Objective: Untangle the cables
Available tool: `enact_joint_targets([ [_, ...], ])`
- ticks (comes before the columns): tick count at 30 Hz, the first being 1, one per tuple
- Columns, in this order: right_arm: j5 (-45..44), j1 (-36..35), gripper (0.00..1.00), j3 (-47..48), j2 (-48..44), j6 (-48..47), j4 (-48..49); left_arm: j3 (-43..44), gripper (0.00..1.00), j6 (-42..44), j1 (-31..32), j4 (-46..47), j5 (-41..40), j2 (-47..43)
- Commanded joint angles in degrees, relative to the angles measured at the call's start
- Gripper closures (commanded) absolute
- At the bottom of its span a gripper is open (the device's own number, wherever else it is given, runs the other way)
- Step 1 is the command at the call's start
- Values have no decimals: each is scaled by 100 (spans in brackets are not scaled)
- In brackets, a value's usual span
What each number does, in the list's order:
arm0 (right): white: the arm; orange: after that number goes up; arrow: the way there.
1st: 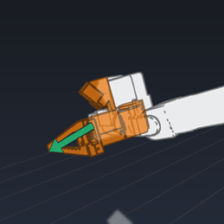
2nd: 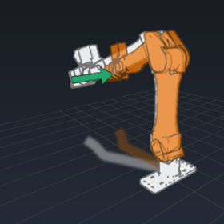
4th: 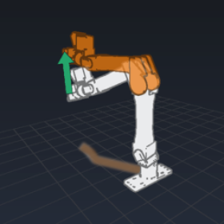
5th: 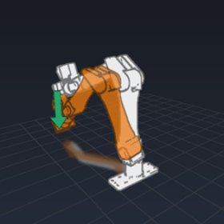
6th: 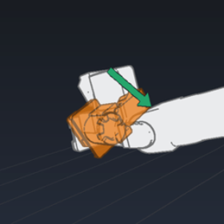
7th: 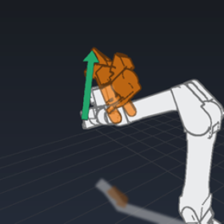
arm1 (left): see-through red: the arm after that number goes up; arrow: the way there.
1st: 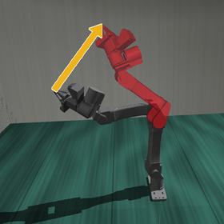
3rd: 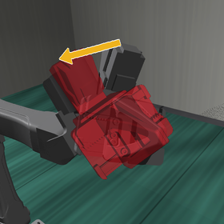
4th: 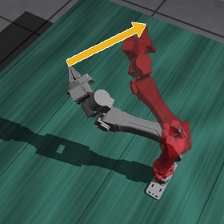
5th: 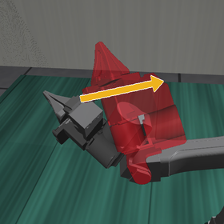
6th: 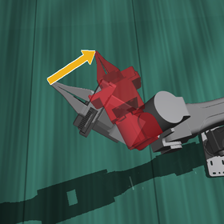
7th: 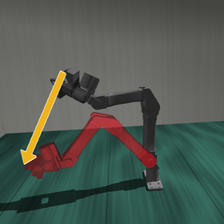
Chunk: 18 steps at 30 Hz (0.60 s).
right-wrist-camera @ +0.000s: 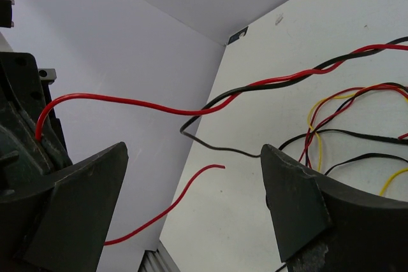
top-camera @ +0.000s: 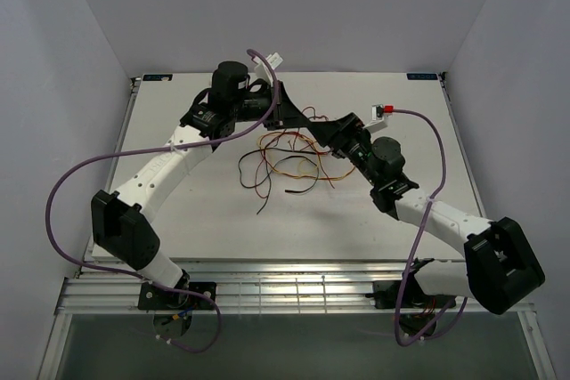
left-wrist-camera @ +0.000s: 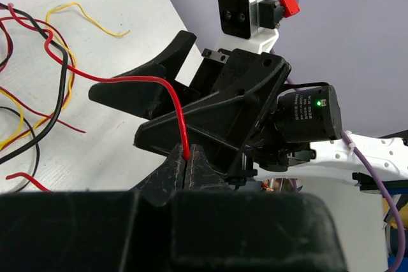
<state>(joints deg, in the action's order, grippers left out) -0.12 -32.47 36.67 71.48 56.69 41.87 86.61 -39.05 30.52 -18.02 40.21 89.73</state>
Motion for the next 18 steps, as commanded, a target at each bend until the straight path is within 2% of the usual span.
enact_joint_targets([
  [1,-532,-93,10,147,164,308,621,-21,100,-191,85,0,198,-97],
  [12,-1104,-269,10,482,841,545,1069,-12,100,-525,226,123,400,-8],
  [18,-1209,-348,5,701,1096,589,1262,-47,100,-595,296,132,409,18],
])
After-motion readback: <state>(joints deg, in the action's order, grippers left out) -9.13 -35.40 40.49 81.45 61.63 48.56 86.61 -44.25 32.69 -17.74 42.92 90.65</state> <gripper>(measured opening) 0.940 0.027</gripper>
